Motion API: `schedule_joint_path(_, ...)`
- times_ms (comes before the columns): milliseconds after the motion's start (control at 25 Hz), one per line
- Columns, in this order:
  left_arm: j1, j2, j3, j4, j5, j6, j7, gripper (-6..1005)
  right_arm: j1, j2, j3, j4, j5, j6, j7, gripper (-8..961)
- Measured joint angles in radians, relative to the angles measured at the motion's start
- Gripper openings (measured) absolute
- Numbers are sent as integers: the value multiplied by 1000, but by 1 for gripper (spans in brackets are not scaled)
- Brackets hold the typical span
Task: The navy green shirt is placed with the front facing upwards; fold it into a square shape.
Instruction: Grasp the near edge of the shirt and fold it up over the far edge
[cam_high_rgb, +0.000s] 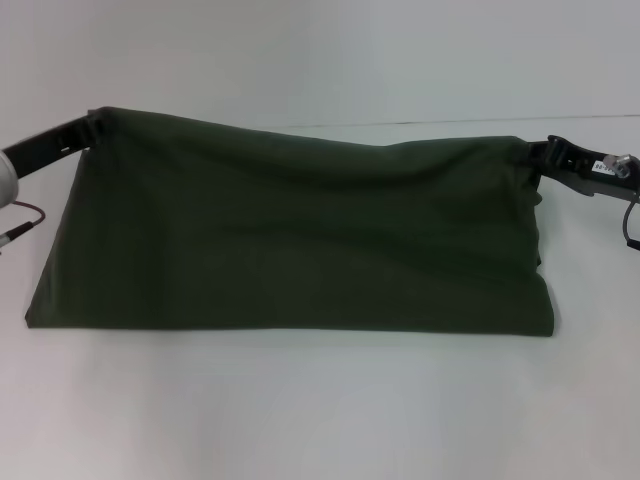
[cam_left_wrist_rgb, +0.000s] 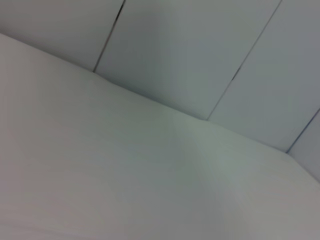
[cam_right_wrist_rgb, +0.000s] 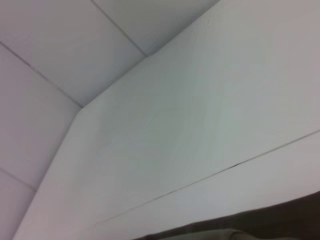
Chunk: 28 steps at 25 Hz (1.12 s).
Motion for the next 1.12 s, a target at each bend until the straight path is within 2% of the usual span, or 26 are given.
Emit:
schedule_joint_path(320, 2, -2, 33, -90, -96, -132, 83, 23, 4, 7, 0, 53, 77, 93, -81, 65)
schedule_joint_path(600, -19, -2, 35, -137, -144, -174, 155, 23, 21, 9, -20, 65, 92, 161, -87, 98)
schedule_joint_path(720, -20, -4, 33, -180, -262, -203, 275, 30, 31, 9, -38, 76, 92, 192, -90, 131)
schedule_joint_path(760, -20, -4, 33, -180, -262, -203, 275, 37, 34, 10, -40, 78, 93, 199, -92, 142)
schedule_joint_path(800, -15, -4, 28, -222, -402, -210, 404, 44, 37, 11, -41, 80, 93, 205, -94, 153)
schedule_joint_path(840, -14, -4, 28, -226, -414, -210, 418, 50, 39, 11, -41, 80, 94, 208, -97, 164)
schedule_joint_path(920, -7, -5, 27, -256, -522, -209, 511, 64, 41, 12, -41, 82, 95, 215, -103, 186)
schedule_joint_path(1040, -4, -6, 26, -274, -590, -211, 570, 191, 41, 12, -40, 84, 110, 219, -107, 425)
schedule_joint_path(1120, -4, -6, 26, -277, -599, -214, 579, 276, 37, 12, -41, 88, 134, 219, -117, 468)
